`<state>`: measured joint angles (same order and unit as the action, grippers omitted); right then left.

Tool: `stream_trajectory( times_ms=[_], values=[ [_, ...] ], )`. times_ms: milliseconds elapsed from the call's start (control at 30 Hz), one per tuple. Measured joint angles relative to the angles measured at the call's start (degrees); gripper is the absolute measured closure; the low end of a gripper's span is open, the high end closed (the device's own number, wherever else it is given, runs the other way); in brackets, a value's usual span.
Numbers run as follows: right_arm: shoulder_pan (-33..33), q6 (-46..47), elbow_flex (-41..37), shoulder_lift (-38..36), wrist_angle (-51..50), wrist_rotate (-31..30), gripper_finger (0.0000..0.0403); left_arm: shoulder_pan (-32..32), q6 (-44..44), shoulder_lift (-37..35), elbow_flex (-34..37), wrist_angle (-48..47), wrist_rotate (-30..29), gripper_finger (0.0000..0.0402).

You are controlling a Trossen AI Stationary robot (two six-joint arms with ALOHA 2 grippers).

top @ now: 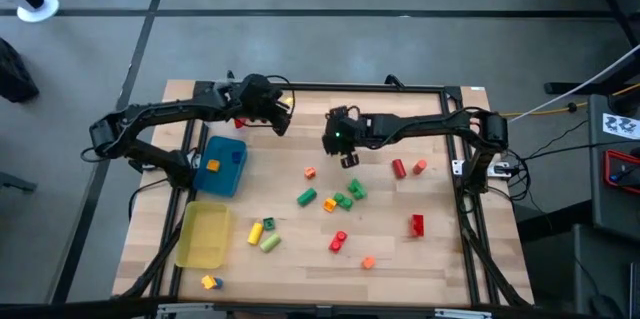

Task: Sort blocks by size
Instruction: Put the red 4 stud game piece into the blue bin

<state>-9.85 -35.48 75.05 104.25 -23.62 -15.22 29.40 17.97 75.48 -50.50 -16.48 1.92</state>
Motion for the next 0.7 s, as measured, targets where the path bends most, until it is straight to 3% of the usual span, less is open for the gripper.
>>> stream_trajectory(
  times_ms=[333, 700],
  values=[
    [-1.19, -3.37, 0.0, -0.04, 12.95, -1.0, 0.0243, -4.62, 10.55, 0.0, 0.0, 10.31, 0.25, 0.0279],
    [-1.04, -5.43, 0.0, -0.04, 14.14, -0.66, 0.0242, -7.13, 13.56, 2.48, -0.02, 11.54, 0.21, 0.0279]
  ],
)
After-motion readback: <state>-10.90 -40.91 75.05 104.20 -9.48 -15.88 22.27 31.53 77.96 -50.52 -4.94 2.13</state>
